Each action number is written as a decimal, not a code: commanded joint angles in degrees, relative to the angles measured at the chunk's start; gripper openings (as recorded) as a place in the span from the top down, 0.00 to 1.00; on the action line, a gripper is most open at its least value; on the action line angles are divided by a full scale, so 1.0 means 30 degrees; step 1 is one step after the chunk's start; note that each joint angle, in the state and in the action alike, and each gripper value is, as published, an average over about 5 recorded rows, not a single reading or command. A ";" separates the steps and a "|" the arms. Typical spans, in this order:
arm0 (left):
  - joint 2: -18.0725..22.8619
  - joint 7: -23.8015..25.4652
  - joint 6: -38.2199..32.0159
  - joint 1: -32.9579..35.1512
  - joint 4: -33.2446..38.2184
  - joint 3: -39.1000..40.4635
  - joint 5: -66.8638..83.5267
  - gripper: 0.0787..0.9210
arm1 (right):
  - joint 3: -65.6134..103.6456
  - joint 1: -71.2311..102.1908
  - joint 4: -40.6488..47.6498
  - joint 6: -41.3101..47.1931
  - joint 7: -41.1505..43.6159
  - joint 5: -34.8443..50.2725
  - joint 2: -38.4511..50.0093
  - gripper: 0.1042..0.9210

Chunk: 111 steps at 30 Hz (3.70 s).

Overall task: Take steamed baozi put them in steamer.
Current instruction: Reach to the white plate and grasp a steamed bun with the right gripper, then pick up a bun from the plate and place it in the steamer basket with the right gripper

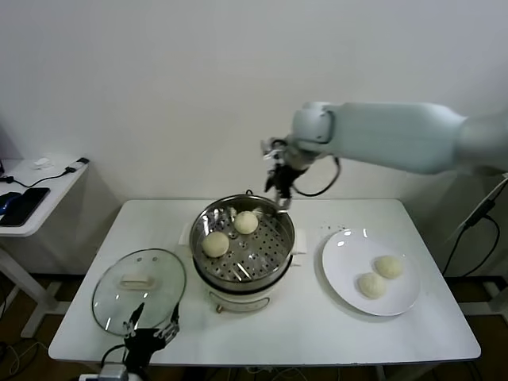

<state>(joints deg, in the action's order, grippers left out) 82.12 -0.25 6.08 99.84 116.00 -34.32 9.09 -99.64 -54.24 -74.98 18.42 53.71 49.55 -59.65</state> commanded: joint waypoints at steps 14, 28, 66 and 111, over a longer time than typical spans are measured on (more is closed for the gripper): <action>0.0585 -0.0003 0.0019 0.0216 -0.0081 0.0074 -0.0293 0.12 | 0.3839 0.8948 -0.1358 -0.1116 0.0763 -0.9387 0.9775 0.12; 0.0707 -0.0167 -0.0152 0.0312 -0.0449 0.0166 -0.0478 0.12 | 0.6900 1.2943 -0.0081 -0.0202 -0.0311 -1.0925 0.8780 0.12; 0.0634 -0.0154 -0.0121 0.0529 -0.0226 0.0367 -0.0593 0.12 | 0.8295 1.3827 0.0271 0.0616 -0.0694 -1.1593 0.8160 0.27; 0.0556 -0.0203 -0.0003 0.0428 -0.0116 0.0371 -0.0743 0.12 | 0.4194 0.3748 -0.2688 -1.3502 0.1267 -1.3761 -0.5973 0.33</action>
<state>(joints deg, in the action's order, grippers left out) 83.92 -0.88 6.03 101.15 115.70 -33.14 6.80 -87.39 -49.19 -83.28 -15.23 61.54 15.08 -68.68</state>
